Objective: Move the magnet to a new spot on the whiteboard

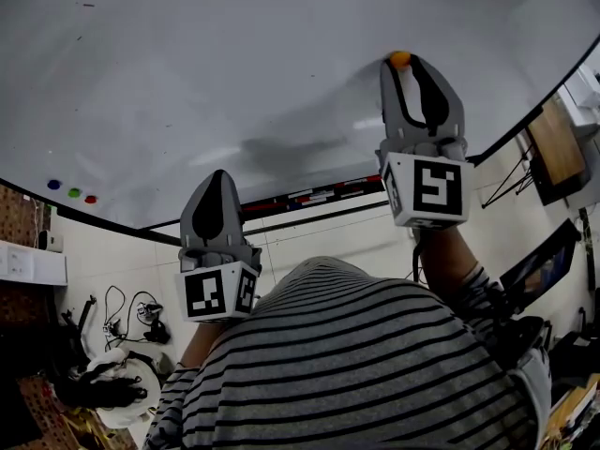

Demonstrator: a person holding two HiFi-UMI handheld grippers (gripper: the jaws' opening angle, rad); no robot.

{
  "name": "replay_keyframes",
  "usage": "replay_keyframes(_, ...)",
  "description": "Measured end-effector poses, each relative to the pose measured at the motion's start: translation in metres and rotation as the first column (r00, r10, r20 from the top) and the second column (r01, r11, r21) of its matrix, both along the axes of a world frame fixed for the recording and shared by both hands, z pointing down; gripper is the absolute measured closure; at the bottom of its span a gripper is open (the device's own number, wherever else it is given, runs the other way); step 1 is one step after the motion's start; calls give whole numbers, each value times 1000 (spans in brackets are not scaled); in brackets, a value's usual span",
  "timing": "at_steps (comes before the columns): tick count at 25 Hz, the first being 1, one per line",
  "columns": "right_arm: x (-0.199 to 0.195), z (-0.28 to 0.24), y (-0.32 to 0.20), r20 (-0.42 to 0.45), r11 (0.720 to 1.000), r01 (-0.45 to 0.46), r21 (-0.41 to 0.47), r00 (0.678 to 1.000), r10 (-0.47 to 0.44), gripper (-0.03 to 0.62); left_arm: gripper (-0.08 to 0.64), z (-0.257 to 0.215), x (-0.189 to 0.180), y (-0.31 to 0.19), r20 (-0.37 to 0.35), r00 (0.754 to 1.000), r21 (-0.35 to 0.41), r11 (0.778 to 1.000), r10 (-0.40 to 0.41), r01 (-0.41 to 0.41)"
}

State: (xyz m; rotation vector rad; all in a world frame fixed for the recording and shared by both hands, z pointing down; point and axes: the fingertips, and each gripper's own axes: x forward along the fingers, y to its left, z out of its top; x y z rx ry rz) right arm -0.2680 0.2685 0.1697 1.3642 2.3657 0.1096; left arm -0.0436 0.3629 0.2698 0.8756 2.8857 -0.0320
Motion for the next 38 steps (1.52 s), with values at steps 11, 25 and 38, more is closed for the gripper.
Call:
replay_keyframes(11, 25, 6, -55, 30, 997, 71, 23, 997, -71, 476, 545, -5, -13, -55, 16, 999, -33, 999, 28, -27)
replay_keyframes(25, 88, 50, -244, -107, 972, 227, 66, 970, -219, 591, 545, -3, 32, -252, -14, 997, -38, 996, -76, 75)
replay_keyframes(38, 159, 78, -305, -233, 952, 286, 110, 938, -256, 591, 545, -1, 80, -305, -24, 996, -38, 995, -88, 87)
